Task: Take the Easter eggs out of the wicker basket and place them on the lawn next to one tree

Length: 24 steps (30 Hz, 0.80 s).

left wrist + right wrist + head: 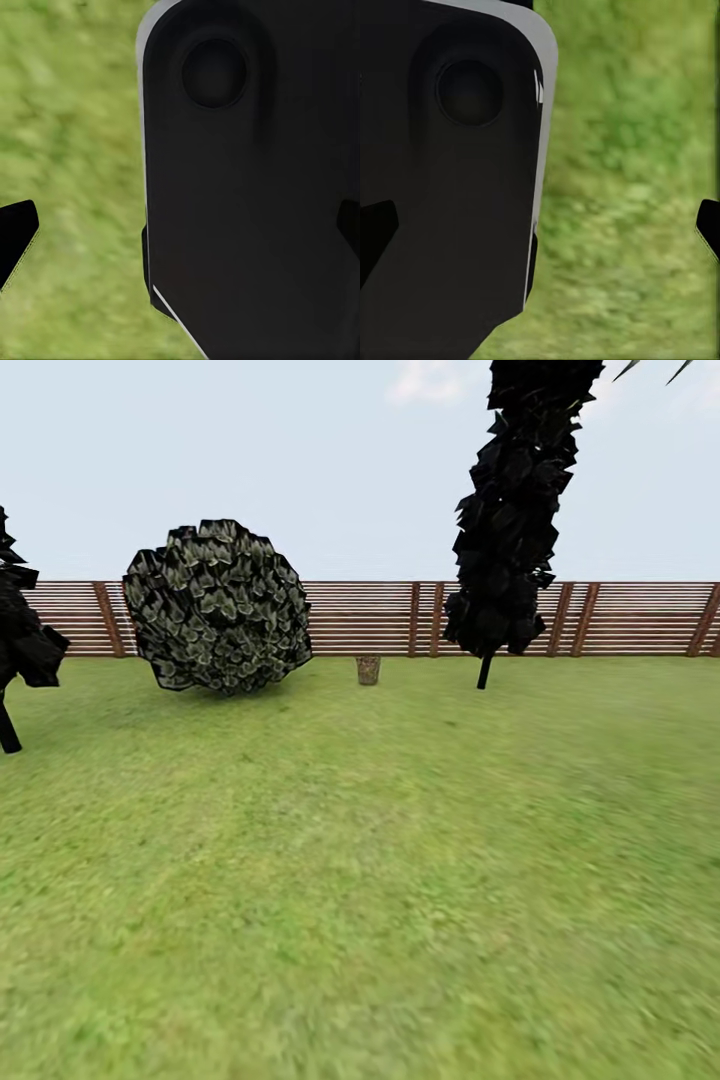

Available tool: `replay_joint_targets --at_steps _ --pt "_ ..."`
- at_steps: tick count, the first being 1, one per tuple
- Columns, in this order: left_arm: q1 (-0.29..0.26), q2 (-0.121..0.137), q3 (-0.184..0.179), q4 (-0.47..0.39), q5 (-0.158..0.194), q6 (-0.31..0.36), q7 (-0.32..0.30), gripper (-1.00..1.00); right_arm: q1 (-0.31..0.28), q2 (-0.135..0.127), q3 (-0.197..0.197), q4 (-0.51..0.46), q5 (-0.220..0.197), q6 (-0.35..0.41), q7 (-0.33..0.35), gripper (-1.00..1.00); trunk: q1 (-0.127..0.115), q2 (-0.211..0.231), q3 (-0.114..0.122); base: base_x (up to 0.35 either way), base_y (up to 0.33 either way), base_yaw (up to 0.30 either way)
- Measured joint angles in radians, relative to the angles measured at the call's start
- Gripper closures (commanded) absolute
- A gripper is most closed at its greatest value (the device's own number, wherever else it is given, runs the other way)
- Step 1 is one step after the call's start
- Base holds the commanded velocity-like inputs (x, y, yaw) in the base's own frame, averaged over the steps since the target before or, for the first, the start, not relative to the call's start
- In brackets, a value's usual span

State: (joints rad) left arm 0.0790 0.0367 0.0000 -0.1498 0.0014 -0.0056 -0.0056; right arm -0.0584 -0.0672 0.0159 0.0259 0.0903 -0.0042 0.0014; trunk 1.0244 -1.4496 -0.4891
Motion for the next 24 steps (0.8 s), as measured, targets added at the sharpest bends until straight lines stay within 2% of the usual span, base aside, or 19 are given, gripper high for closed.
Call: replay_joint_targets --at_steps 24 --pt "0.0 0.0 0.0 0.0 0.0 0.0 0.0 -1.0 0.0 0.0 -0.001 -0.001 0.0 0.0 0.0 -1.0 0.0 0.0 0.0 0.33 0.0 0.0"
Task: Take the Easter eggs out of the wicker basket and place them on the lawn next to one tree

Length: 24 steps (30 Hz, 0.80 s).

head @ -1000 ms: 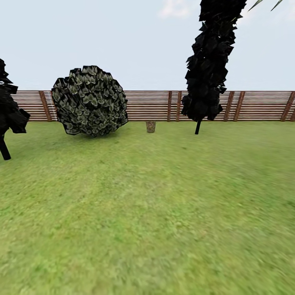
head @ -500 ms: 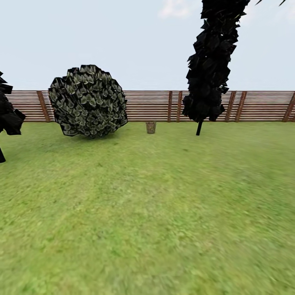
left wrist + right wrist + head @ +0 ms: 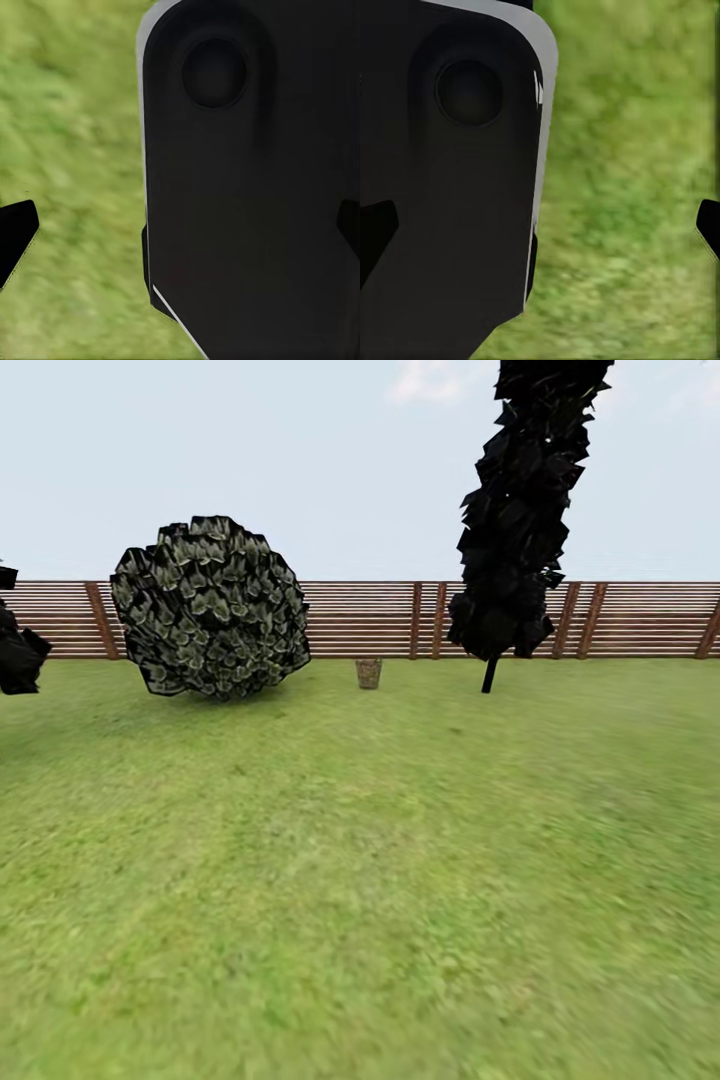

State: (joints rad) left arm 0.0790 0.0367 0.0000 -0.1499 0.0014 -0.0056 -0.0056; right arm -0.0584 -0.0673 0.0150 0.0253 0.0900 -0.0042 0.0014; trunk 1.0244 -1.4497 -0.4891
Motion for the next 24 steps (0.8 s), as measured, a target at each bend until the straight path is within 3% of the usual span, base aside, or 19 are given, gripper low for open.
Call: replay_joint_targets --at_steps 6,13,24 --pt "0.0 0.0 0.0 0.0 0.0 0.0 0.0 -1.0 0.0 -0.001 0.0 0.0 0.0 0.0 0.0 -1.0 0.0 0.0 0.0 0.33 0.0 -0.012" --pt "0.0 0.0 0.0 0.0 0.0 0.0 0.0 -1.0 0.0 0.0 0.001 0.001 0.0 0.0 0.004 -1.0 0.0 0.0 0.0 0.33 0.0 -0.202" --pt "0.0 0.0 0.0 0.0 0.0 0.0 0.0 -1.0 0.0 0.0 0.001 0.002 0.0 0.0 0.0 -1.0 0.0 0.0 0.0 0.33 0.0 -0.006"
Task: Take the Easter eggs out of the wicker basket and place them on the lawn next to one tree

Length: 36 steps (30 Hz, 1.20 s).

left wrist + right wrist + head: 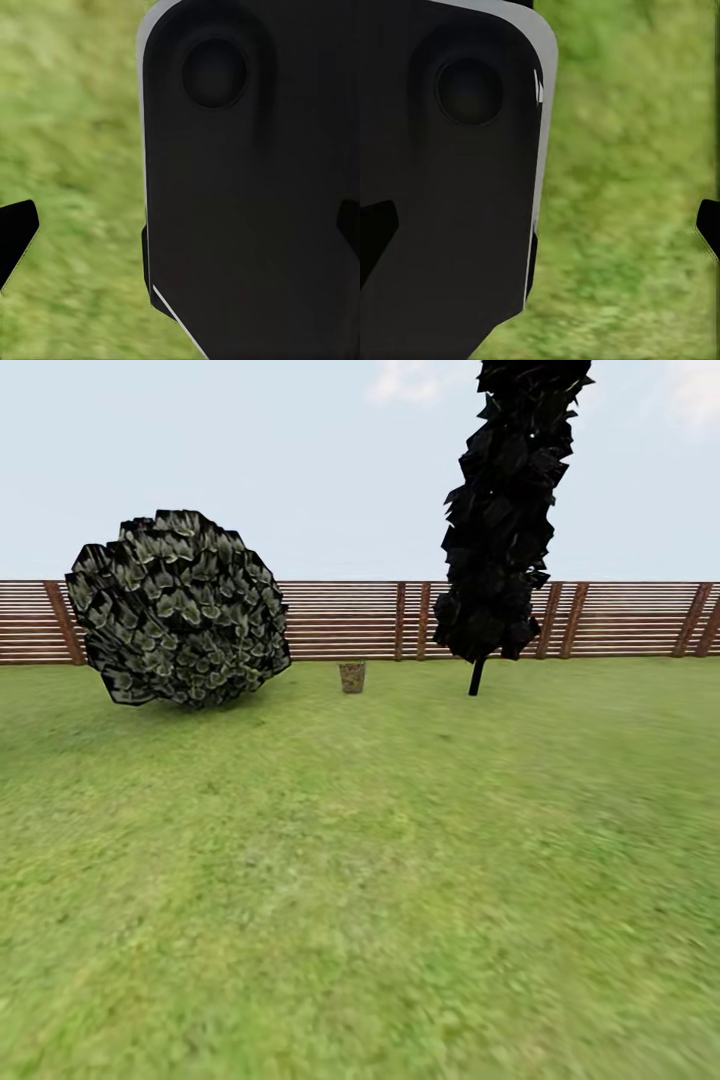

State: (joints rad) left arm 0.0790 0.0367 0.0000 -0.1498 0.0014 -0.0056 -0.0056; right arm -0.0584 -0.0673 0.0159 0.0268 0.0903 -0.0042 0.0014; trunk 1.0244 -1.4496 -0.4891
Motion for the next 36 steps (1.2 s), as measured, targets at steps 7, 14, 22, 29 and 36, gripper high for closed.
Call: replay_joint_targets --at_steps 7,14,22,29,36 --pt "0.0 0.0 0.0 0.0 0.0 0.0 0.0 -1.0 0.0 0.0 0.0 0.0 0.0 0.0 0.0 -1.0 0.0 0.0 0.0 0.33 0.0 0.0" --pt "0.0 0.0 0.0 0.0 0.0 0.0 0.0 -1.0 0.0 0.0 0.0 0.0 0.0 0.0 0.0 -1.0 0.0 0.0 0.0 0.33 0.0 0.0" --pt "0.0 0.0 0.0 0.0 0.0 0.0 0.0 -1.0 0.0 0.0 0.0 0.0 0.0 0.0 0.0 -1.0 0.0 0.0 0.0 0.33 0.0 0.0" --pt "0.0 0.0 0.0 0.0 0.0 0.0 0.0 -1.0 0.0 0.0 0.0 0.0 0.0 0.0 0.0 -1.0 0.0 0.0 0.0 0.33 0.0 -0.133" --pt "0.0 0.0 0.0 0.0 0.0 0.0 0.0 -1.0 0.0 0.0 0.0 0.0 0.0 0.0 0.0 -1.0 0.0 0.0 0.0 0.33 0.0 -0.04"
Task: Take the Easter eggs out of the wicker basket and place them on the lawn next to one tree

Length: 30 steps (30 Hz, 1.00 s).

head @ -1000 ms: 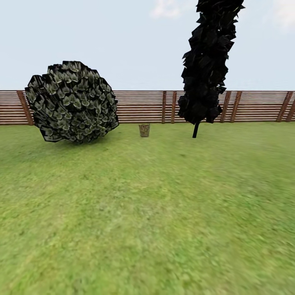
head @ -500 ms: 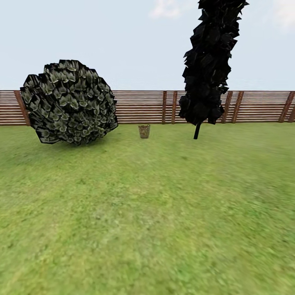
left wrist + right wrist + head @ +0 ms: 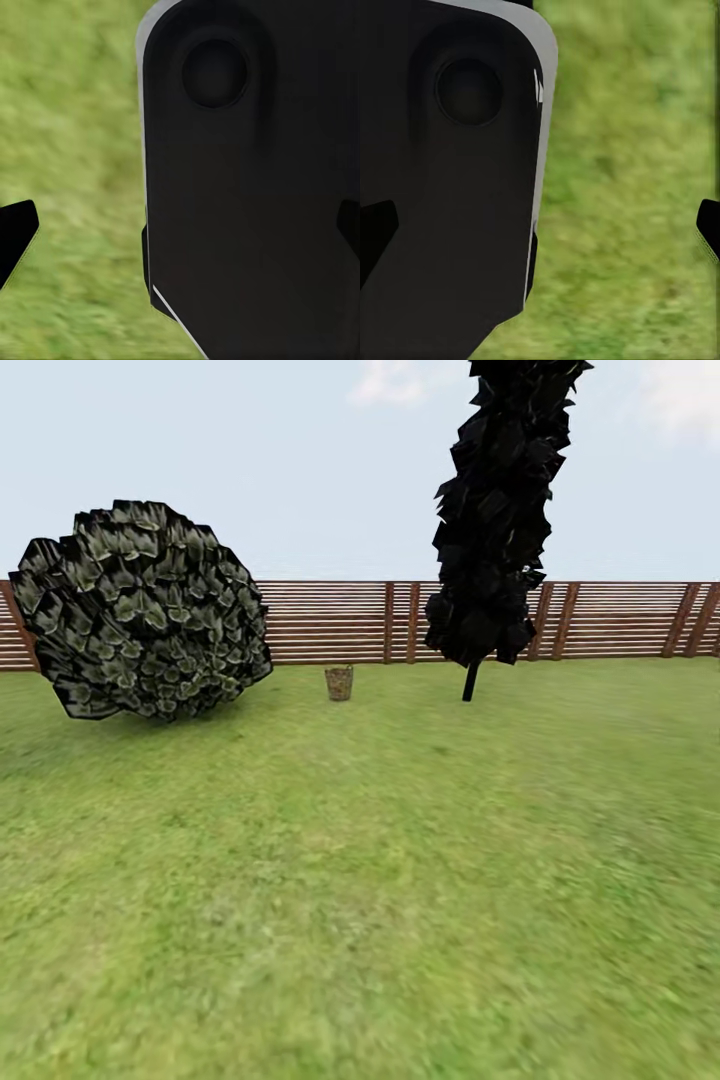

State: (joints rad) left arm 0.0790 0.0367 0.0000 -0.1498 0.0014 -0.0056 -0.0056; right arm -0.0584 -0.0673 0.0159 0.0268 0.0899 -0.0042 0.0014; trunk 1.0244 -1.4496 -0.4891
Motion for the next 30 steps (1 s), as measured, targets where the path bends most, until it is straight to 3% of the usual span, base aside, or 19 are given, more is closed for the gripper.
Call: replay_joint_targets --at_steps 30 --pt "0.0 0.0 0.0 0.0 0.0 0.0 0.0 -1.0 0.0 0.0 0.0 0.0 -0.001 0.0 0.0 -1.0 0.0 0.0 0.0 0.33 0.0 -0.001"
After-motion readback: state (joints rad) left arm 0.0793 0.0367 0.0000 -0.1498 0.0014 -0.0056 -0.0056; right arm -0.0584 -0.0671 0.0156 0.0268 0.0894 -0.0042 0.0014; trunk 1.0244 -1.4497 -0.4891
